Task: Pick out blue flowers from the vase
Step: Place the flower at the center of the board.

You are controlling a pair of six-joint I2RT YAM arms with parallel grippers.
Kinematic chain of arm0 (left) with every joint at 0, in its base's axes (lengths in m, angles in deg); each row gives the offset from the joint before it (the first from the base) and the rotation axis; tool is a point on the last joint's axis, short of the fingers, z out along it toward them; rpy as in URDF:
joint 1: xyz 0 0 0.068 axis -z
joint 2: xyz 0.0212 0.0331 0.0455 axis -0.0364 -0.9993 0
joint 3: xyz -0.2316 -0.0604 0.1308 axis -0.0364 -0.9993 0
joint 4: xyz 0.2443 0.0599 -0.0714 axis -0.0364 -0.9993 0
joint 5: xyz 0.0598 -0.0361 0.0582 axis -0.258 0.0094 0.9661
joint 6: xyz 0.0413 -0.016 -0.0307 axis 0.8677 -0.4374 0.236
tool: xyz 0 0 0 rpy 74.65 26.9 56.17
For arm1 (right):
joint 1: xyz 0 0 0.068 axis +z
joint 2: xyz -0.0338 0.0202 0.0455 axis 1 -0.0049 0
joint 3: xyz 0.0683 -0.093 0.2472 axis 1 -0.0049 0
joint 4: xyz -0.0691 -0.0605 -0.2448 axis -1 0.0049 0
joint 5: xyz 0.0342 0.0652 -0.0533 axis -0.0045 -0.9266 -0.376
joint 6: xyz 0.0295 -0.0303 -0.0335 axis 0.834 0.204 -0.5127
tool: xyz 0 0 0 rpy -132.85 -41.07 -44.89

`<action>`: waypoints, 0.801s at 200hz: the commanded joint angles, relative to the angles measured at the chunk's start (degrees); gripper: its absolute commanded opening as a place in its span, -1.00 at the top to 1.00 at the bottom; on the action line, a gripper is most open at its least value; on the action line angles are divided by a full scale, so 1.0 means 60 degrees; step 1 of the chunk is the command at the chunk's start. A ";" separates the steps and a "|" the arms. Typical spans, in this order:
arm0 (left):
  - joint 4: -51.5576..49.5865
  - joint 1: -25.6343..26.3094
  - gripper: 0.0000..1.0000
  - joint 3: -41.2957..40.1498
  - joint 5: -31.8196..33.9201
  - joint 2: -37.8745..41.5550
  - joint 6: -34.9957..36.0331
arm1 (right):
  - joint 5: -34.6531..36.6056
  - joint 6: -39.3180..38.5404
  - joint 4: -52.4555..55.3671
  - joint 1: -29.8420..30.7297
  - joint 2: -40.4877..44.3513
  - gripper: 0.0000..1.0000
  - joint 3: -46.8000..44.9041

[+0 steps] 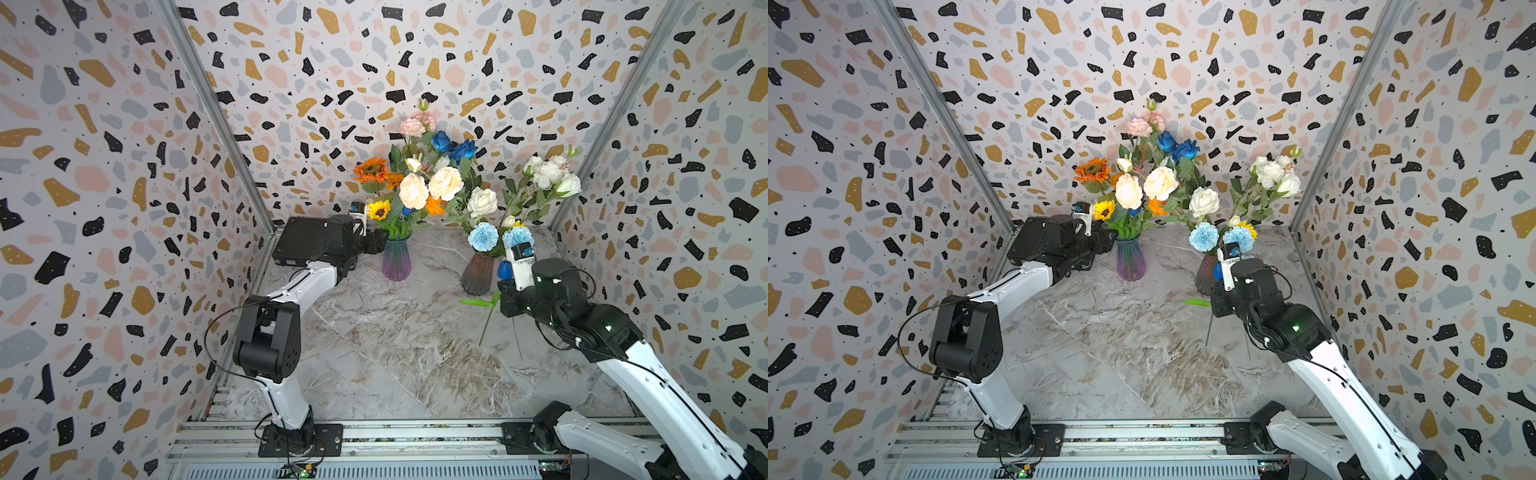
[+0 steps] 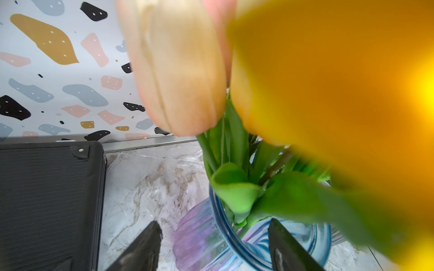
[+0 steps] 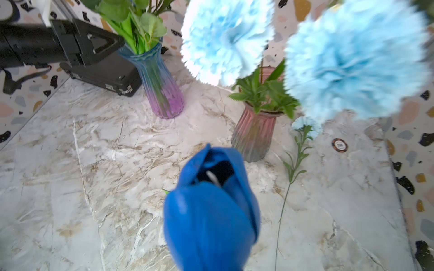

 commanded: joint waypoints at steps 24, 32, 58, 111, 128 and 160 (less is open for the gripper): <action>-0.0231 -0.0031 -0.42 0.0328 -0.0098 0.0172 0.0216 | 0.1770 0.0615 0.1957 -0.0642 -0.0037 1.00 0.1198; -0.0289 -0.0029 -0.41 0.0354 -0.0098 0.0167 0.0263 | 0.1807 0.0659 0.2325 -0.0967 -0.0222 1.00 0.1531; -0.0379 -0.0029 -0.43 0.0489 -0.0113 0.0124 0.0315 | 0.0823 0.0595 0.2481 -0.2578 -0.0692 1.00 0.2047; -0.0223 -0.0029 -0.43 0.0494 -0.0098 0.0063 0.0255 | -0.2377 0.0339 0.1143 -0.5165 -0.2822 1.00 0.2502; -0.0135 -0.0029 -0.43 0.0464 -0.0083 0.0091 0.0184 | -0.3173 0.0348 0.0647 -0.5714 -0.3565 1.00 0.2450; -0.0014 -0.0029 -0.44 0.0471 -0.0132 0.0048 0.0100 | -0.4935 0.0314 -0.0273 -0.6793 -0.5007 1.00 0.2340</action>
